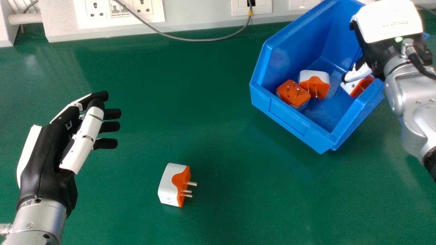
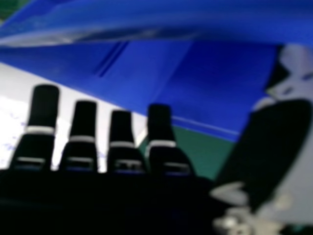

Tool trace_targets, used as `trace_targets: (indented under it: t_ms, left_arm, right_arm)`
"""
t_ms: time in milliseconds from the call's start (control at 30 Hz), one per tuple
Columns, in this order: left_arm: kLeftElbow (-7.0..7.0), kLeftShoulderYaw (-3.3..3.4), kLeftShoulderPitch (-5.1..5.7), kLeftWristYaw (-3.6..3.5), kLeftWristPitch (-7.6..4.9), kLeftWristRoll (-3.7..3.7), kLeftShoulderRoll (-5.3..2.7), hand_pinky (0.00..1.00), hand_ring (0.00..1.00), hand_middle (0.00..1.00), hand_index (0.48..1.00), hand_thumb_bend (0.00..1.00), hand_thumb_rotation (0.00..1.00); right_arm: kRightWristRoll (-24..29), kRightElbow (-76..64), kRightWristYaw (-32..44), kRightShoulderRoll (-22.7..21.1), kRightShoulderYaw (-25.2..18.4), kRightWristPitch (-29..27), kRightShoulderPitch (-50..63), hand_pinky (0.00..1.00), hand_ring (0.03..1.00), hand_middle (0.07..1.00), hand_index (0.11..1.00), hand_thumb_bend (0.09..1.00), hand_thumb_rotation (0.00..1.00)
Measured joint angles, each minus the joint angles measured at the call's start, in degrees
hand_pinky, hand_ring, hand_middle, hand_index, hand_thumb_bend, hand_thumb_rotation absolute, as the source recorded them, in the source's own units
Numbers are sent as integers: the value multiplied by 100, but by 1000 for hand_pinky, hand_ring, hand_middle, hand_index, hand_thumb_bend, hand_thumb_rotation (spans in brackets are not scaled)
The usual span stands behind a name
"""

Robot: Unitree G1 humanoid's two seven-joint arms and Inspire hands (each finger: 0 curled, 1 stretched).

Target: Pick all objects and put in blue box

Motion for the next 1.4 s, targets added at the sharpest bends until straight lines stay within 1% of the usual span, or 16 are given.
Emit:
trace_targets:
  t_ms: [33, 167, 233, 300, 400, 467, 600, 667, 867, 1100, 1233, 1400]
  left_arm:
    - [0, -2, -1, 2, 0, 1, 0, 599, 700, 710, 787, 257, 670]
    - [18, -15, -12, 11, 0, 22, 0, 598, 700, 710, 787, 257, 670]
    - [21, -39, -12, 16, 0, 24, 0, 598, 700, 710, 787, 257, 670]
    - [24, -45, -14, 20, 0, 29, 0, 598, 700, 711, 787, 257, 670]
    - [24, -49, -22, 58, 0, 42, 0, 600, 702, 712, 785, 258, 671]
    - [24, -59, -29, 71, 0, 49, 0, 600, 702, 712, 785, 258, 671]
    - [24, -98, -38, 80, 1, 88, 0, 602, 703, 713, 782, 257, 671]
    - [23, -116, -45, 83, 1, 93, -1, 602, 703, 713, 781, 256, 671]
    - [19, -152, -63, 92, 4, 99, 0, 604, 705, 716, 781, 256, 672]
    - [26, -140, -76, 106, 1, 101, 6, 607, 709, 720, 784, 258, 676]
    - [48, -123, -94, 101, -3, 98, 12, 607, 710, 720, 786, 259, 678]
    - [76, -122, -120, 99, -12, 103, 14, 606, 709, 719, 785, 263, 681]
  right_arm:
    - [0, -3, 0, -2, 9, 0, 0, 860, 988, 992, 966, 528, 728]
    - [1, -5, 3, -2, 14, 0, 0, 872, 996, 998, 976, 531, 756]
    - [2, -5, 15, -2, 15, 1, 0, 872, 997, 998, 977, 531, 759]
    - [7, -5, 28, -1, 15, 0, 0, 871, 998, 999, 978, 532, 764]
    - [18, -22, 37, -1, 14, 2, 1, 870, 998, 1000, 978, 532, 768]
    - [39, -71, 40, -1, 6, 4, 5, 869, 998, 1000, 977, 532, 769]
    - [61, -264, 53, -1, -50, 27, 42, 870, 995, 1000, 974, 531, 770]
    - [86, -461, 82, -3, -131, 58, 117, 872, 994, 1000, 973, 528, 771]
    - [275, -1599, 212, -60, -426, 24, 711, 871, 992, 1000, 968, 526, 769]
    - [344, -3407, 426, -99, -934, 163, 1848, 884, 989, 1000, 962, 511, 749]
    - [342, -4348, 628, 75, -1120, 407, 2446, 905, 988, 1000, 966, 503, 742]
    - [308, -5266, 704, 380, -1254, 557, 2991, 915, 989, 1000, 970, 489, 734]
